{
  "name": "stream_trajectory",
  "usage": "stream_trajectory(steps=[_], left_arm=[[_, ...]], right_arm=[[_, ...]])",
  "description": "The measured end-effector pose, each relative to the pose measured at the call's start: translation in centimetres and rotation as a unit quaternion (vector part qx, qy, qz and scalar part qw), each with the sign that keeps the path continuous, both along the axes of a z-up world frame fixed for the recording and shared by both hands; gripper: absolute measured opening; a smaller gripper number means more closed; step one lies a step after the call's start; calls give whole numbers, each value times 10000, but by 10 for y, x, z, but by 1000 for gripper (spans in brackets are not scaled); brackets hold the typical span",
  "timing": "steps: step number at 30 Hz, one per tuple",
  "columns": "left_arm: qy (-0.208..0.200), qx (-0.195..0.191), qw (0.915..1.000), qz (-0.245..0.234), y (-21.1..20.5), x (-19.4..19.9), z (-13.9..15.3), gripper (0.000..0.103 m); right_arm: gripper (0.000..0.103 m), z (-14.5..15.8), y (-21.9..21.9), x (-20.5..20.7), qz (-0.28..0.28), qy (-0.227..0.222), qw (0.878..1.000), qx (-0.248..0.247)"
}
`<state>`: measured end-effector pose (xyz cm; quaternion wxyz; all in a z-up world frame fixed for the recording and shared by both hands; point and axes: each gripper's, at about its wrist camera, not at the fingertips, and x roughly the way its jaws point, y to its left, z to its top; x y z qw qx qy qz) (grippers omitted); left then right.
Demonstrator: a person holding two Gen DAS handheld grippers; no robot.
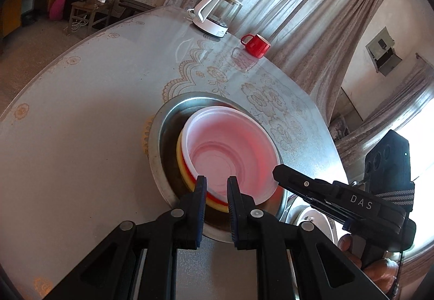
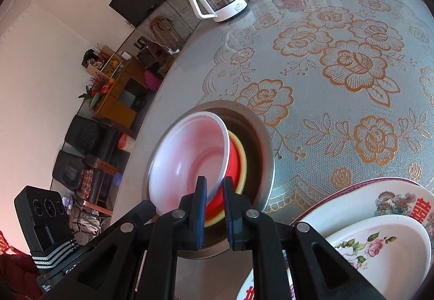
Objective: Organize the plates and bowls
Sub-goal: 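Release the red bowl and grasp the steel bowl rim with the left tool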
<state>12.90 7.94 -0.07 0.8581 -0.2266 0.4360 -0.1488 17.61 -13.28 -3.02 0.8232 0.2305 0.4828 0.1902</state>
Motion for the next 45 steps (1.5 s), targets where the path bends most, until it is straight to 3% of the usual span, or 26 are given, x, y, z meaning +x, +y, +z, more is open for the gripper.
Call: stream_trajectory(steps=[10, 20, 25, 31, 34, 45], left_arm=[[-105, 129, 9997, 163, 8, -1, -2, 15], [-171, 352, 9988, 277, 9, -1, -2, 15], [-239, 405, 9984, 315, 13, -1, 0, 16], [-289, 364, 9977, 485, 26, -1, 2, 25], [-350, 536, 9958, 648, 35, -1, 3, 31], [-221, 1264, 9891, 725, 38, 11, -12, 31]], right_arm=[[17, 4, 6, -7, -52, -272, 9977, -624], [14, 2, 23, -6, 140, -454, 9932, -1064], [15, 2, 15, -7, 102, -397, 9953, -880], [21, 12, -3, -13, -115, -465, 9966, -665], [22, 14, -15, -13, -329, -476, 9966, -582], [26, 13, -38, -4, -729, -310, 9953, -551]])
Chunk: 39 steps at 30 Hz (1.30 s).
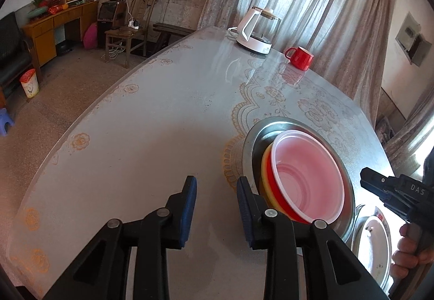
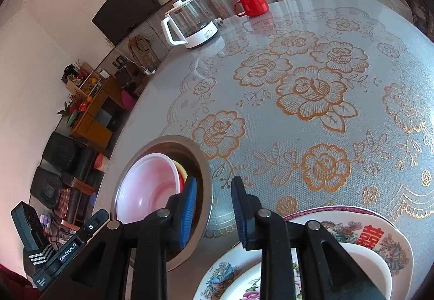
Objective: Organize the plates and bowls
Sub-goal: 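Release the red bowl and grasp the steel bowl rim with the left tool, then lift the nested bowls with the left tool and carry them over the plate stack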
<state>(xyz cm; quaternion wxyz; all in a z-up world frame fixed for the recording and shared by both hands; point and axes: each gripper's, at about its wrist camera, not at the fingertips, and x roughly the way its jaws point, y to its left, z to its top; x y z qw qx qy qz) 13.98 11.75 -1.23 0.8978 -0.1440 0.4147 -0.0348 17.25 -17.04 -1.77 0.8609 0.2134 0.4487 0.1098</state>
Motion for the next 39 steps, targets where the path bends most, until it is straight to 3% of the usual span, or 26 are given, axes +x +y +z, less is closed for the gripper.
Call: stream_trajectory(steps=[7, 12, 21, 27, 31, 34, 39], left_arm=[[-76, 57, 9999, -134, 1, 2, -1, 31], [-194, -367, 9991, -95, 13, 1, 4, 30], [-157, -230, 9979, -577, -6, 8, 1, 40], [-14, -128, 9972, -735, -14, 16, -8, 37], [-30, -252, 9963, -821, -15, 21, -11, 30], [-58, -307, 9950, -946, -18, 22, -15, 29], [-80, -567, 9944, -891, -15, 22, -20, 31]], right_arm=[[26, -5, -4, 10, 20, 170, 9998, 87], [25, -8, 2, 14, 154, 212, 9995, 171], [24, -13, 12, 21, 237, 328, 9991, 107], [24, -21, 13, 24, 211, 455, 9987, 89], [20, -21, 15, 24, 239, 438, 9988, 17], [14, -21, 18, 25, 294, 430, 9986, -1], [12, -24, 22, 26, 369, 467, 9982, 25]])
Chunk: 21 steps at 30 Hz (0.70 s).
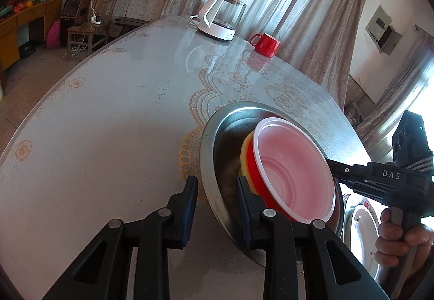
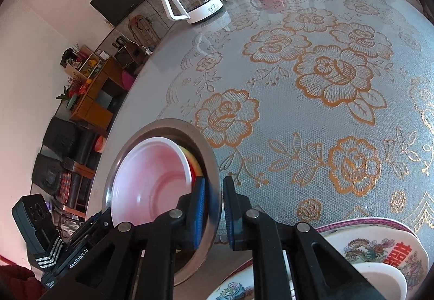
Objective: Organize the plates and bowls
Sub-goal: 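Lift the nested bowls with the left tool and carry them over the plate stack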
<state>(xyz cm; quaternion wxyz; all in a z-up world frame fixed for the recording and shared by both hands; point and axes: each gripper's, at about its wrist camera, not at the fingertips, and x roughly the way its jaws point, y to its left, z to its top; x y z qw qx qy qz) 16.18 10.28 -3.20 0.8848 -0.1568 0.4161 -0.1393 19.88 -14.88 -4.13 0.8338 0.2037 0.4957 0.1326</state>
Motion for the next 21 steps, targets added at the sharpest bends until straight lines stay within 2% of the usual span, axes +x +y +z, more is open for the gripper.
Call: stream_trajectory(steps=[5, 8, 17, 21], left_arm=[[-28, 114, 9999, -64, -3, -3, 1, 30], [-69, 219, 9996, -138, -5, -6, 3, 23], [43, 426, 9991, 48, -8, -2, 3, 29], [-74, 537, 9985, 51, -13, -7, 4, 21]], right_arm=[[12, -1, 0, 1, -2, 8, 10000, 30], [13, 0, 1, 0, 10, 13, 10000, 55], [15, -3, 1, 5, 93, 81, 9997, 210], [15, -3, 2, 4, 125, 38, 9998, 154]])
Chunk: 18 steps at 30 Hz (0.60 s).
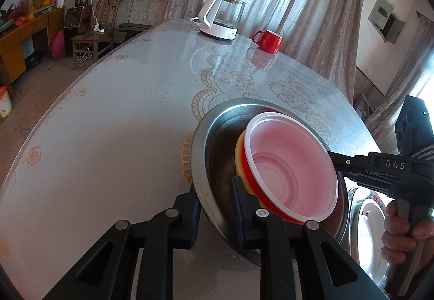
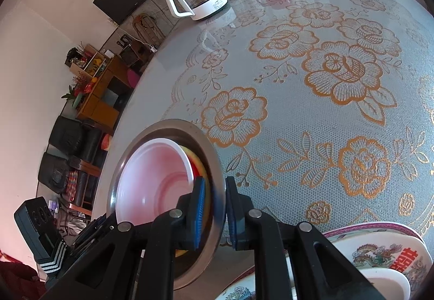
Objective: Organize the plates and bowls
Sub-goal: 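Lift the nested bowls with the left tool and carry them over the plate stack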
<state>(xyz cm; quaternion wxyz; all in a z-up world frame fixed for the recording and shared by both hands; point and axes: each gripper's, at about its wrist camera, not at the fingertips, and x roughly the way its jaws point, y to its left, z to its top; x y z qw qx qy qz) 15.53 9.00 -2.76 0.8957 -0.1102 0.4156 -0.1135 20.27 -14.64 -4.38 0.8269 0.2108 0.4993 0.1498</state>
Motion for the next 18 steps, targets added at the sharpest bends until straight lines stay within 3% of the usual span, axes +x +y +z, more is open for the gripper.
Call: stream_trajectory(steps=[18], left_arm=[[-14, -10, 9996, 274, 10, -21, 0, 21]], right_arm=[[13, -2, 11, -9, 107, -64, 9999, -4]])
